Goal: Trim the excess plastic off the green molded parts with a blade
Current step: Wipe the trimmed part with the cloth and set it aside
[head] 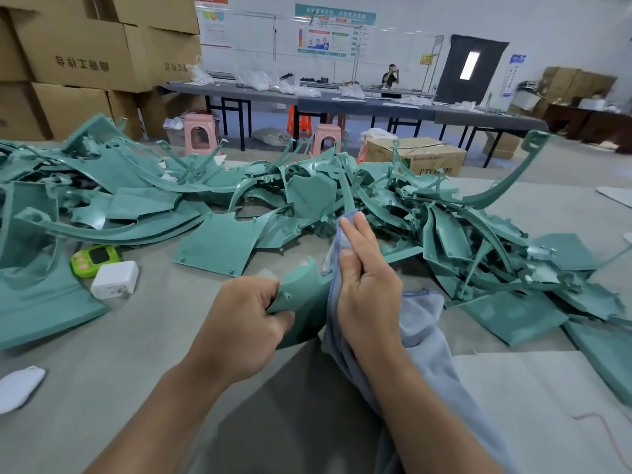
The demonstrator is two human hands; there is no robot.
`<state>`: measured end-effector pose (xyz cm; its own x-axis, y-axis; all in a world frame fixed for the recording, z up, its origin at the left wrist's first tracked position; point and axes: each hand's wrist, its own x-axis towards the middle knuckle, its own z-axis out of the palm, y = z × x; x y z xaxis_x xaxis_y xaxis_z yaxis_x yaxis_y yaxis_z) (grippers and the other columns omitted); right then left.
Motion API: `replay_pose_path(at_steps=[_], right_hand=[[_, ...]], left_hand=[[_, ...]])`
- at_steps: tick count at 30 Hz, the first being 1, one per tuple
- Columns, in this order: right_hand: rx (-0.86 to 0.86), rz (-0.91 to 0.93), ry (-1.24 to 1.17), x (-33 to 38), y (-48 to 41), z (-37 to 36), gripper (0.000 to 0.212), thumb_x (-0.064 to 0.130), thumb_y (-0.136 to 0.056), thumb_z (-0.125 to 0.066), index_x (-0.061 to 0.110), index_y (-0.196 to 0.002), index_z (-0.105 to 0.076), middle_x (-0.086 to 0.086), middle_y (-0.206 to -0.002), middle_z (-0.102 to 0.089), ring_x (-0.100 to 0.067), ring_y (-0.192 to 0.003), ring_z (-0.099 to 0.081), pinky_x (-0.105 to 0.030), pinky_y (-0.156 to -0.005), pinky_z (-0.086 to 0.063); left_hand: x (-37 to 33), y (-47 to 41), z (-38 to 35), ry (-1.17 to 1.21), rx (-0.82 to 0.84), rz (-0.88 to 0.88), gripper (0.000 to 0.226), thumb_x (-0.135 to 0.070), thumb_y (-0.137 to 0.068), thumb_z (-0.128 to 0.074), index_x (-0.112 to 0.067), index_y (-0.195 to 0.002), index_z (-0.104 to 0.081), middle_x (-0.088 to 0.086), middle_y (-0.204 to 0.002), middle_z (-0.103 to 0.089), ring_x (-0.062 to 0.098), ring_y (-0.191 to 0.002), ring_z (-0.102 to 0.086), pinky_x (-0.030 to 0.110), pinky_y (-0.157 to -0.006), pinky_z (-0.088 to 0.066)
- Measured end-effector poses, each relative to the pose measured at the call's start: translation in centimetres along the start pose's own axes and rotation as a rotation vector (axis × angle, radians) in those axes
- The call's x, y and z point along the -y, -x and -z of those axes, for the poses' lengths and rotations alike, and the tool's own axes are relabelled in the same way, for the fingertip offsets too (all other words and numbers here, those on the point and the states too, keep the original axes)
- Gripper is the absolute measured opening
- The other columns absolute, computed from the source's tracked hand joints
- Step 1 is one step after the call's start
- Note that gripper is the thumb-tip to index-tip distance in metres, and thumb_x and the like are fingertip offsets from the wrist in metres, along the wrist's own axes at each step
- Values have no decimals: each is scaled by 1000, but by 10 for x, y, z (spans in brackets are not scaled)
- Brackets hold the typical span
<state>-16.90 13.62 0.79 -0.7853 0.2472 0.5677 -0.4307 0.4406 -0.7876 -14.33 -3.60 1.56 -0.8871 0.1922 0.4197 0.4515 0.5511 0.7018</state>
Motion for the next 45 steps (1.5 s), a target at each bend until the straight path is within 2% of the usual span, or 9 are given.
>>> replay_pose_path(at_steps=[9, 16, 20, 23, 25, 28, 31, 36, 45], right_hand=[[206, 19, 191, -2, 21, 13, 36, 38, -106, -48, 40, -139, -59, 36, -142, -47, 19, -139, -31, -12, -118, -26], [122, 61, 192, 6, -5, 1, 38, 23, -109, -47, 28, -145, -58, 15, -156, -45, -1, -151, -27, -31, -123, -28], [136, -4, 139, 4, 3, 8, 36, 27, -107, -49, 39, -140, -60, 19, -152, -49, 7, -147, -29, -23, -121, -28], [220, -59, 191, 4, 22, 15, 39, 32, -105, -49, 49, -140, -55, 18, -145, -57, 7, -137, -43, -18, -115, -34], [274, -44, 232, 4, 26, 17, 36, 30, -105, -48, 42, -137, -61, 17, -131, -67, 7, -121, -54, -14, -106, -39], [566, 94, 469, 6, 31, 10, 40, 28, -102, -36, 30, -127, -69, 7, -119, -72, -16, -108, -60, -30, -99, -43], [527, 213, 460, 10, 40, -2, 35, 23, -97, -41, 22, -112, -73, 2, -109, -70, -23, -102, -57, -29, -89, -42], [322, 183, 162, 8, 38, -10, 25, 12, -104, -50, 15, -115, -71, 2, -129, -62, -12, -126, -46, -13, -114, -13], [620, 363, 40, 22, 59, -17, 18, 10, -98, -55, 11, -106, -71, -6, -109, -73, -21, -108, -61, -28, -98, -43]], left_hand=[[15, -8, 1, 229, -64, 158, 12, 2, -70, -69, -6, -64, -65, -10, -57, -51, 8, -54, -43, 26, -51, -38], [6, -2, -1, 120, -25, 43, 23, -10, -64, -63, -9, -59, -41, -12, -49, -35, 5, -47, -30, 25, -44, -23], [13, -1, -4, 134, -59, 65, 20, -11, -64, -64, -13, -58, -45, -11, -49, -37, 5, -48, -31, 27, -45, -26], [20, -7, -4, 185, -105, 206, 5, -12, -63, -69, -13, -68, -68, -4, -55, -61, 10, -51, -50, 31, -49, -44], [22, -11, -5, 404, -161, 360, 26, 2, -67, -74, -19, -80, -79, 2, -72, -76, 16, -62, -70, 31, -57, -56], [27, -17, -2, 773, -347, 579, 26, 13, -75, -66, -5, -90, -76, 17, -89, -78, 32, -69, -75, 35, -52, -58], [27, -19, -5, 962, -439, 680, 18, 3, -86, -62, -4, -100, -72, 18, -90, -77, 35, -69, -75, 41, -51, -58], [18, -16, -28, 970, -499, 691, 36, -37, -100, -58, -7, -91, -78, 12, -92, -79, 28, -80, -77, 40, -70, -61], [19, -13, -21, 996, -649, 745, 42, -48, -92, -65, -8, -103, -73, 12, -106, -77, 33, -94, -74, 50, -89, -58]])
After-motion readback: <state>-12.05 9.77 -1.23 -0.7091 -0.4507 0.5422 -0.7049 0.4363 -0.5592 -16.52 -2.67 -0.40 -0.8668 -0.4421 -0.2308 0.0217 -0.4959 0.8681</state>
